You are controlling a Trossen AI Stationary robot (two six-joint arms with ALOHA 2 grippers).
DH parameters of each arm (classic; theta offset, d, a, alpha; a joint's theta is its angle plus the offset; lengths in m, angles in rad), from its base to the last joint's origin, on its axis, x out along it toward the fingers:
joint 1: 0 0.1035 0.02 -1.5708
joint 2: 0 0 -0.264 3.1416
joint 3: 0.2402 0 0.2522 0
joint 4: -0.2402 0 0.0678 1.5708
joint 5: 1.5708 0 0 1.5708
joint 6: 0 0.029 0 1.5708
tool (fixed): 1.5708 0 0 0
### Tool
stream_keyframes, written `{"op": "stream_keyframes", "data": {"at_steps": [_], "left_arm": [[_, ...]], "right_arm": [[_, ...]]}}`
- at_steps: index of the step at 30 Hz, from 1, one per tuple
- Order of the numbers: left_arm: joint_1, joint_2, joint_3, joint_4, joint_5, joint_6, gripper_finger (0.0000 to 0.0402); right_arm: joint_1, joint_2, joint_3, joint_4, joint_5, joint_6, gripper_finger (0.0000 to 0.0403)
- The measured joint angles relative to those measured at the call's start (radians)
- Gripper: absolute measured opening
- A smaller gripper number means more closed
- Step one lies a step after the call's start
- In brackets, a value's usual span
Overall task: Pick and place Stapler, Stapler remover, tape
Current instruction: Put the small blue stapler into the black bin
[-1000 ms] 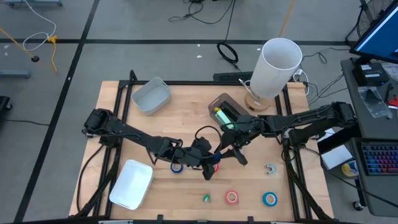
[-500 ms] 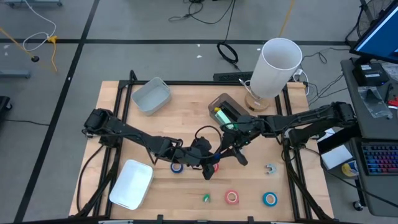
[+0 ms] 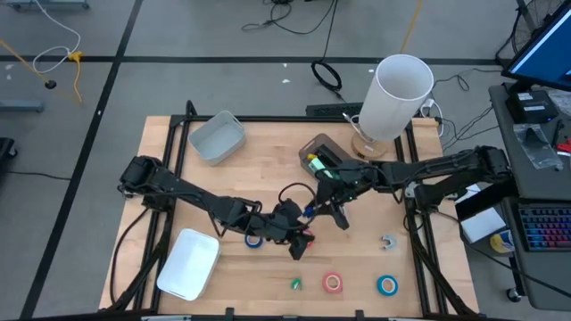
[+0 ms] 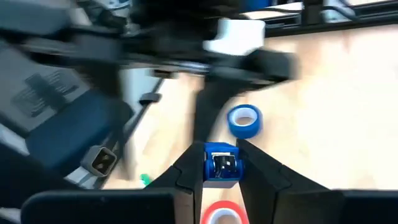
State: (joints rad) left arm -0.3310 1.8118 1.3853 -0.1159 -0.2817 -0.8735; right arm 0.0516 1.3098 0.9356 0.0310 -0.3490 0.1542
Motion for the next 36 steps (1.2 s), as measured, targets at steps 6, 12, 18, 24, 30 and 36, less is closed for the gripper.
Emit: {"op": "stream_keyframes", "data": {"at_steps": [6, 12, 18, 24, 30, 36], "left_arm": [[0.002, 0.000, 0.000, -0.032, 0.114, 0.019, 0.0288], [0.001, 0.000, 0.001, -0.211, 0.103, -0.051, 0.0309], [0.002, 0.000, 0.001, -0.304, 0.053, -0.072, 0.0310], [0.002, 0.000, 0.001, -0.309, 0.000, -0.069, 0.0310], [0.002, 0.000, 0.000, -0.309, -0.006, -0.069, 0.0310], [0.002, 0.000, 0.000, -0.309, -0.006, -0.072, 0.0310]], "right_arm": [[-0.034, 0.000, 0.000, -0.049, 0.144, -0.057, 0.0066], [-0.077, 0.000, 0.000, -0.142, 0.590, -0.172, 0.0066], [-0.174, 0.002, -0.001, -0.150, 0.691, -0.219, 0.0071], [-0.265, 0.078, -0.001, -0.126, 0.656, -0.203, 0.0068], [-0.320, 0.179, -0.001, -0.048, 0.659, -0.220, 0.0078], [-0.352, 0.229, -0.001, -0.060, 0.658, -0.222, 0.0079]]}}
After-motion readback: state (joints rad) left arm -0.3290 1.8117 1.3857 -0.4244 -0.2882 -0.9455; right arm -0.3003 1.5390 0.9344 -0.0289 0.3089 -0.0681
